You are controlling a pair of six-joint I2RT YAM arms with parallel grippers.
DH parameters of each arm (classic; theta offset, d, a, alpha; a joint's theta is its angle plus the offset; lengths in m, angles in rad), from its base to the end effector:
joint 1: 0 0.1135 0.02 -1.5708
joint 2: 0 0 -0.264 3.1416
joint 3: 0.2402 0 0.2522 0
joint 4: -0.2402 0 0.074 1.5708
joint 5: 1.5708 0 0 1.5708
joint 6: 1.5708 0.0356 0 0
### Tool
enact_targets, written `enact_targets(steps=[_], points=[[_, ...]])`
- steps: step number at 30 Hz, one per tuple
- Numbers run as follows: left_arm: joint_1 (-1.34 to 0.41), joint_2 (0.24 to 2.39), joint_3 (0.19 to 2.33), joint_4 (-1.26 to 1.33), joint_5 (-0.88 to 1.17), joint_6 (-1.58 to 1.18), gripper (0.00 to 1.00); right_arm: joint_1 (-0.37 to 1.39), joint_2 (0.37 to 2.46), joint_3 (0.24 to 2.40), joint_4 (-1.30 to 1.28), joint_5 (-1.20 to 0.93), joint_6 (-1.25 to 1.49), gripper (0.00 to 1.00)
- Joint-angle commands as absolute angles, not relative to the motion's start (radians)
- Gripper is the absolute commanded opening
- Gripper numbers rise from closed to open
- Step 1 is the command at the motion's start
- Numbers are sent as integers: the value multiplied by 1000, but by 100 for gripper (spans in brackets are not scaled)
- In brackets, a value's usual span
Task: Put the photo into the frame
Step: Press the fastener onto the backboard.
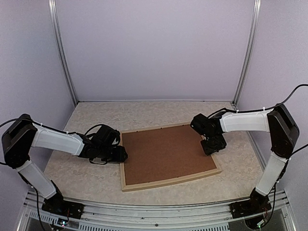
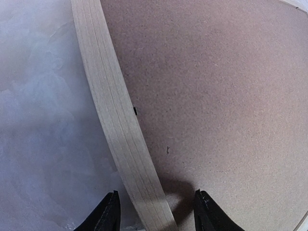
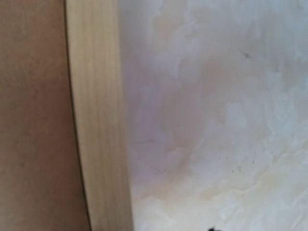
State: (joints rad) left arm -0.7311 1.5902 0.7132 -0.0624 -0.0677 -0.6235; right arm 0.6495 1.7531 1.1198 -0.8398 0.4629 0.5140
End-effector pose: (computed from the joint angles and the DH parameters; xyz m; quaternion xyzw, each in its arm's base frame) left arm 0.2194 -0.1935 0.1391 0.0406 0.9492 -0.1694 0.2620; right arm 0.2574 0.1755 0.1712 -0.0546 0.9707 -0.1653 0.1656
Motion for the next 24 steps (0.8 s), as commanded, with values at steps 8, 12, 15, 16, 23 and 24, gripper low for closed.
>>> enact_targets(steps=[8,12,15,16,23,24], points=[[-734,1604,713,-92,-72,-604,52,759,1912,1148,-860,384,582,47],[-735,1602,710,-91,-72,-604,52,769,1944,1163,-864,392,584,47],[-733,1601,708,-90,-71,-604,52,777,1960,1177,-872,404,589,47],[-732,1600,707,-90,-72,-604,52,780,1964,1183,-873,408,590,47],[-732,1595,709,-92,-69,-602,52,826,2017,1220,-892,449,621,47],[-732,1597,709,-93,-69,-601,52,830,2027,1226,-895,453,625,47]])
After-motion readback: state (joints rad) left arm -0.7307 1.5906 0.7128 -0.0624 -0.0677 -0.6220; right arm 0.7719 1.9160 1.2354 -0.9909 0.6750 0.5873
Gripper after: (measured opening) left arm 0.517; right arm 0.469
